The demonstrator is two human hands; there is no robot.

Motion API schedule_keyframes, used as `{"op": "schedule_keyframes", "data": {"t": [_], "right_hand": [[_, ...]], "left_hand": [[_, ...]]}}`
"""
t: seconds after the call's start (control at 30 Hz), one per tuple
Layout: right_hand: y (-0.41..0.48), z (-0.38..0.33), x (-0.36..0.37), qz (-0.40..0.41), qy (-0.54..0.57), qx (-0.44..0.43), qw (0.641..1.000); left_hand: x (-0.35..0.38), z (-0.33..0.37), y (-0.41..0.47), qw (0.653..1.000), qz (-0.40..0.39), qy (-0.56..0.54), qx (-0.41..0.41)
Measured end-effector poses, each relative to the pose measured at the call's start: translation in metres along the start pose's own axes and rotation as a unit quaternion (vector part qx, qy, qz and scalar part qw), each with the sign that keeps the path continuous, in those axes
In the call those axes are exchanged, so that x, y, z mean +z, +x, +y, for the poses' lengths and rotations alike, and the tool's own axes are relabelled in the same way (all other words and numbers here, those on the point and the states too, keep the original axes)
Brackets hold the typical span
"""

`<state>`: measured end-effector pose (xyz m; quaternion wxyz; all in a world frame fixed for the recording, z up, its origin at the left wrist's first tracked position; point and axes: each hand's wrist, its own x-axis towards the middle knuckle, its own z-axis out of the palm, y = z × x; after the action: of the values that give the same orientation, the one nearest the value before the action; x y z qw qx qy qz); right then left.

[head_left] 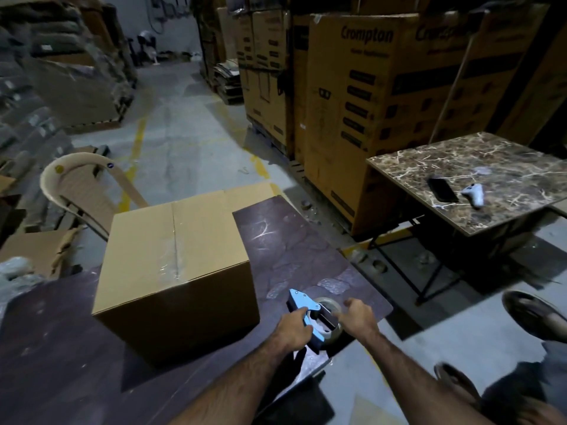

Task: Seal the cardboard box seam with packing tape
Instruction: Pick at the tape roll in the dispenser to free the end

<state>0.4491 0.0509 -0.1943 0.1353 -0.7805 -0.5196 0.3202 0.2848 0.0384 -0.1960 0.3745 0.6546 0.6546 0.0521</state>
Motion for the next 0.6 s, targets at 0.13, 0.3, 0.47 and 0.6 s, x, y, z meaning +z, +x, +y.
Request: {"op": "schedule_keyframes", "data": {"t": [0.13, 0.3, 0.47, 0.6], "right_hand": [[0.004, 0.003, 0.015, -0.045, -0.020, 0.034, 0.998], [0.013, 0.002, 0.022, -0.042, 0.039, 0.083, 0.995], [0.019, 0.004, 0.028, -0.001, 0.007, 0.066, 0.998], [0.019, 0.003, 0.018, 0.025, -0.010, 0.034, 0.999]], "left_hand": [[0.005, -0.001, 0.005, 1.000, 0.005, -0.015, -0.020], [0.005, -0.006, 0.009, 0.995, -0.004, -0.083, -0.048], [0.007, -0.009, 0.013, 0.972, 0.019, -0.219, -0.078], [0.003, -0.009, 0.011, 0.941, 0.011, -0.326, -0.094]]}}
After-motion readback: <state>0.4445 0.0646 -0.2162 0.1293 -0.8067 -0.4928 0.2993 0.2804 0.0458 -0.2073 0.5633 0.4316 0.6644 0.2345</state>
